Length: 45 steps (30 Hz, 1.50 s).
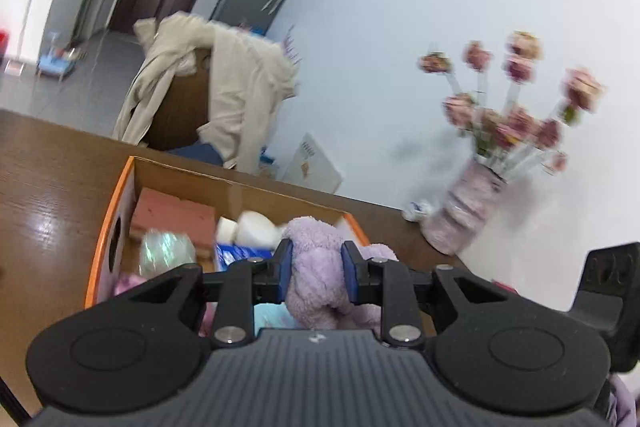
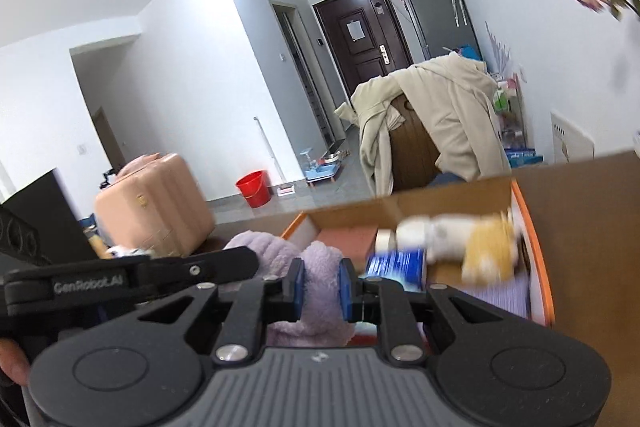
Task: Organize soft objects
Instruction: 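Carry the lilac headband with both grippers into the box and release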
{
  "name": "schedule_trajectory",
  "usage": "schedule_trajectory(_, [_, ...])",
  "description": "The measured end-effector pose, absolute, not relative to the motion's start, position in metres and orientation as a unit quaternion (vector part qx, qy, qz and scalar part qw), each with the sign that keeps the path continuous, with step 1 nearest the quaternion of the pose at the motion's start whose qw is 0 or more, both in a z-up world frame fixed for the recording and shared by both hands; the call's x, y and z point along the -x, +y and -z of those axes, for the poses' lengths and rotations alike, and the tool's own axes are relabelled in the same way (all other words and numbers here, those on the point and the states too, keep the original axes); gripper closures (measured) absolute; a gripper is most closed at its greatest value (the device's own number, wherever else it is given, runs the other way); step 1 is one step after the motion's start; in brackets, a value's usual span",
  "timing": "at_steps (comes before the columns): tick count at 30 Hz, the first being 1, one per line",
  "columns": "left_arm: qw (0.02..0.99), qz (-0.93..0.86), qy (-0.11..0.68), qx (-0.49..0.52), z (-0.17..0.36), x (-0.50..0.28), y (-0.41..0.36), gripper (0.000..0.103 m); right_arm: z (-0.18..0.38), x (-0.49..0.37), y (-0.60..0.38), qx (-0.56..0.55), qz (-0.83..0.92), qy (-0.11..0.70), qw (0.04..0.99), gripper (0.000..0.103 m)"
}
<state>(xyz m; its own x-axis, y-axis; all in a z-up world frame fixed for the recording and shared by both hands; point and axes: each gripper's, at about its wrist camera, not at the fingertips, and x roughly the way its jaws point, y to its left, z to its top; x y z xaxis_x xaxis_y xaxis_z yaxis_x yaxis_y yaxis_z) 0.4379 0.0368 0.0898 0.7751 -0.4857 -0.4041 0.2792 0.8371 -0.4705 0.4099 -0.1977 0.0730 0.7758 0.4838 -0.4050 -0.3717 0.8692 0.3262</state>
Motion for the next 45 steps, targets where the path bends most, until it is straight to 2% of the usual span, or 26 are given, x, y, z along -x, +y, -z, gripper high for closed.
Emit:
schedule_trajectory(5, [0.915, 0.158, 0.304, 0.213, -0.065, -0.509, 0.054, 0.077, -0.064, -0.504, -0.176, -0.115, -0.211, 0.297, 0.924, 0.086])
schedule_trajectory(16, [0.904, 0.097, 0.371, 0.187, -0.003, -0.559, 0.055, 0.079, 0.025, -0.619, -0.138, -0.148, -0.227, 0.452, 0.85, 0.088])
schedule_trajectory(20, [0.91, 0.09, 0.385, 0.127, 0.001, -0.56, 0.041, 0.079, 0.019, -0.611, -0.13, -0.067, -0.188, 0.443, 0.874, 0.088])
schedule_trajectory(30, [0.899, 0.098, 0.42, 0.072, -0.001, -0.564, 0.036, 0.077, 0.021, -0.615, -0.124, -0.025, -0.194, 0.444, 0.874, 0.089])
schedule_trajectory(32, [0.901, 0.092, 0.42, 0.059, -0.005, -0.56, 0.033, 0.074, 0.02, -0.615, -0.127, -0.034, -0.2, 0.443, 0.873, 0.086])
schedule_trajectory(34, [0.902, 0.088, 0.418, 0.062, -0.014, -0.555, 0.035, 0.066, 0.018, -0.615, -0.129, -0.042, -0.204, 0.445, 0.871, 0.085])
schedule_trajectory(35, [0.903, 0.088, 0.415, 0.069, -0.02, -0.552, 0.038, 0.062, 0.015, -0.615, -0.131, -0.049, -0.203, 0.446, 0.87, 0.08])
schedule_trajectory(37, [0.909, 0.087, 0.401, 0.07, -0.037, -0.542, 0.041, 0.048, 0.002, -0.605, -0.135, -0.047, -0.191, 0.434, 0.879, 0.069])
schedule_trajectory(39, [0.918, 0.08, 0.383, 0.06, -0.056, -0.527, 0.04, 0.043, -0.015, -0.594, -0.141, -0.042, -0.184, 0.416, 0.889, 0.058])
schedule_trajectory(41, [0.925, 0.082, 0.367, 0.055, -0.077, -0.511, 0.04, 0.043, -0.036, -0.581, -0.151, -0.046, -0.187, 0.403, 0.895, 0.058])
schedule_trajectory(45, [0.937, 0.073, 0.339, 0.04, -0.11, -0.478, 0.044, 0.031, -0.08, -0.547, -0.176, -0.036, -0.163, 0.377, 0.911, 0.054])
